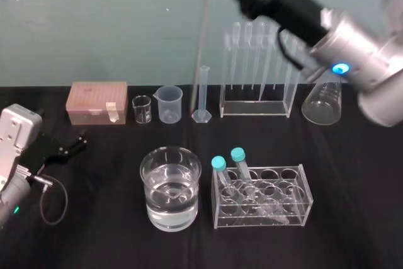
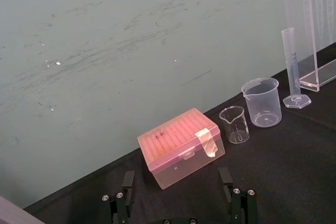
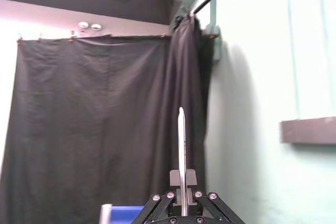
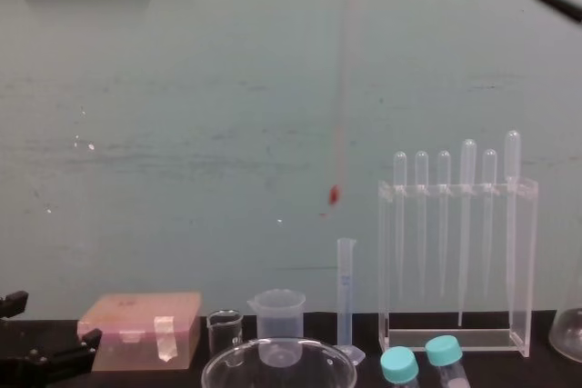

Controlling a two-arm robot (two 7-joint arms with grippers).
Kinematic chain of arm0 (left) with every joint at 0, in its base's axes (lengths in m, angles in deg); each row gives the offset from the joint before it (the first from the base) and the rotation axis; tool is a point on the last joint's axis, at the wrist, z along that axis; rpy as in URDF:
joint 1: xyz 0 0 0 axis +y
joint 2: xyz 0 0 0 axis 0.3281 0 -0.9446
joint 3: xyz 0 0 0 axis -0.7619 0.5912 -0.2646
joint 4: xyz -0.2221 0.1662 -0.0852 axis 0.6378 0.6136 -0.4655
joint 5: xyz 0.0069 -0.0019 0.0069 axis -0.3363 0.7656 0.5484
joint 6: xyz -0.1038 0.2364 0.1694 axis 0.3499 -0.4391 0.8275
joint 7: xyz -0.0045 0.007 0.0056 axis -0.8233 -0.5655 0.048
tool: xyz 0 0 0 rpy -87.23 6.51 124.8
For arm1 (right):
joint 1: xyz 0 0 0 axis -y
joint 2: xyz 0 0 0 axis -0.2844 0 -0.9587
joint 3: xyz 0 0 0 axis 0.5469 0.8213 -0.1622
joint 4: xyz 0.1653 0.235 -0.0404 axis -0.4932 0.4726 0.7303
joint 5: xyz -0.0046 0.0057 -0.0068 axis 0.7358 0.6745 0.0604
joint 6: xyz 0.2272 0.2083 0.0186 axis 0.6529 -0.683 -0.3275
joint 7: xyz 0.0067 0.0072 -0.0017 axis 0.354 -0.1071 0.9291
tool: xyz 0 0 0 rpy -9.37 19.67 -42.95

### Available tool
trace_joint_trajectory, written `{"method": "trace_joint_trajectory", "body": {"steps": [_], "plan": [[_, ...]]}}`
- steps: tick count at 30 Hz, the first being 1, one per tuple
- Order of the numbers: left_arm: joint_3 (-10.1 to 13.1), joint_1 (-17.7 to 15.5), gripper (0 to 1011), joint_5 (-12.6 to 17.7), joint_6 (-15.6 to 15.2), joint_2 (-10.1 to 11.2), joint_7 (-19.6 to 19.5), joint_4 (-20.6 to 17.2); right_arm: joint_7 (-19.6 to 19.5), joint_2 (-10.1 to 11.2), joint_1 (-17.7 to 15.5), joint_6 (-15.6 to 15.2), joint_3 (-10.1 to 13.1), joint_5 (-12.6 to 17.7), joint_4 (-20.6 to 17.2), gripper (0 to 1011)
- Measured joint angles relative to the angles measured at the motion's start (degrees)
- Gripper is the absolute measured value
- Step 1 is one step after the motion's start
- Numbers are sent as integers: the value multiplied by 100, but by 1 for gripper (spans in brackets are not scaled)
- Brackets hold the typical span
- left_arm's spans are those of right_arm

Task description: Hold the thermometer with one hand and immerse one end into the beaker, then reinsert it into the test tube rack.

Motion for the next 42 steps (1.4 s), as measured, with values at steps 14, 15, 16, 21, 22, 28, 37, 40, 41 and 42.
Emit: {"method": "trace_joint_trajectory", "body": {"steps": [14,15,16,21,22,28,37,40,41,42], "plan": [[0,0,1008,0,0,0,0,0,-853,781,-705,213,446,-393,-143,55],[0,0,1008,0,0,0,0,0,-863,808,-773,229,454,-423,-147,55],[0,0,1008,0,0,0,0,0,-875,858,-902,246,469,-470,-153,55],[0,0,1008,0,0,0,0,0,-913,972,-1232,213,513,-559,-155,55],[0,1,1008,0,0,0,0,0,-916,983,-1267,196,515,-565,-156,55],[0,0,1008,0,0,0,0,0,-917,1060,-1437,90,526,-645,-146,55],[0,0,1008,0,0,0,0,0,-869,1007,-1466,45,455,-767,-33,55],[0,1,1008,0,0,0,0,0,-823,955,-1464,106,417,-829,39,55],[0,0,1008,0,0,0,0,0,-794,928,-1471,147,398,-861,85,55],[0,0,1008,0,0,0,0,0,-778,916,-1476,166,388,-875,110,55]]}}
